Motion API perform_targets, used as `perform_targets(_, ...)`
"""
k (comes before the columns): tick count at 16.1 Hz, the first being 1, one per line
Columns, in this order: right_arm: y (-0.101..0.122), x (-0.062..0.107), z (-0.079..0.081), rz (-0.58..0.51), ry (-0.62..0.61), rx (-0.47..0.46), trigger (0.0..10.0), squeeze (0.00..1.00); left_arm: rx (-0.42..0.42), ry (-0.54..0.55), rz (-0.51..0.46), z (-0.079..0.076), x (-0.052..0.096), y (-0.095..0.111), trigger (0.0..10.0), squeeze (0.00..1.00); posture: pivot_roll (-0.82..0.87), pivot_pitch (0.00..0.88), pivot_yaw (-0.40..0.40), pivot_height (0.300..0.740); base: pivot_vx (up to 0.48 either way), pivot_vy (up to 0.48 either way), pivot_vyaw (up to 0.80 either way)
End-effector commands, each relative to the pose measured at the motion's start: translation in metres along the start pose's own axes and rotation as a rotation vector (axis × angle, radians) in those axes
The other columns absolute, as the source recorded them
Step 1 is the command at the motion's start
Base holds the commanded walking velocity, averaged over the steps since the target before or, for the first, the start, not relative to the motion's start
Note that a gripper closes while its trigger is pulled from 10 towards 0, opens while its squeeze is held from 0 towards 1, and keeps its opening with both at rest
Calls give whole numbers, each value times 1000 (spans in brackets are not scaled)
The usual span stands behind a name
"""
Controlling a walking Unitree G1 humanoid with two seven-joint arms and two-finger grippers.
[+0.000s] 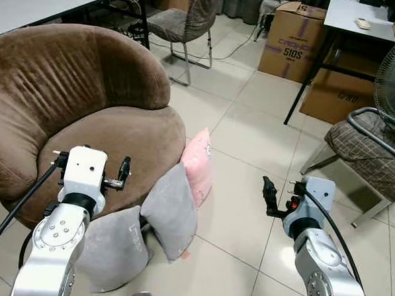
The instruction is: Move the pillow to the sofa from floor
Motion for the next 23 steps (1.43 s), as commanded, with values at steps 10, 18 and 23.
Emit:
perform_targets(10,9,1,2,-24,-6,5,10000,0,-6,0,1,3,-2,1,10000,0,105,0,-3,740,0,440,0)
perform_targets(18,6,1,2,-9,-2,11,10000,0,-12,-2,1,4,-4,1,10000,0,105,0,-1,740,0,480,0)
perform_targets(23,8,-1,0,-23,-24,-10,10000,0,-43,-15,-15,6,-14,4,10000,0,101,0,1,740,0,359,-800)
Point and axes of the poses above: a point about 5 cm out from each wrist's last joint towards the gripper, its own x axis pointing back from the gripper into the wrist, its own y axis along the axis of the wrist's last joint, z = x × y, the point moved 1 cm from there along -x, pointing out of the wrist towards the gripper, and after that the axes turned 9 degrees about x, right-handed, at the moved point
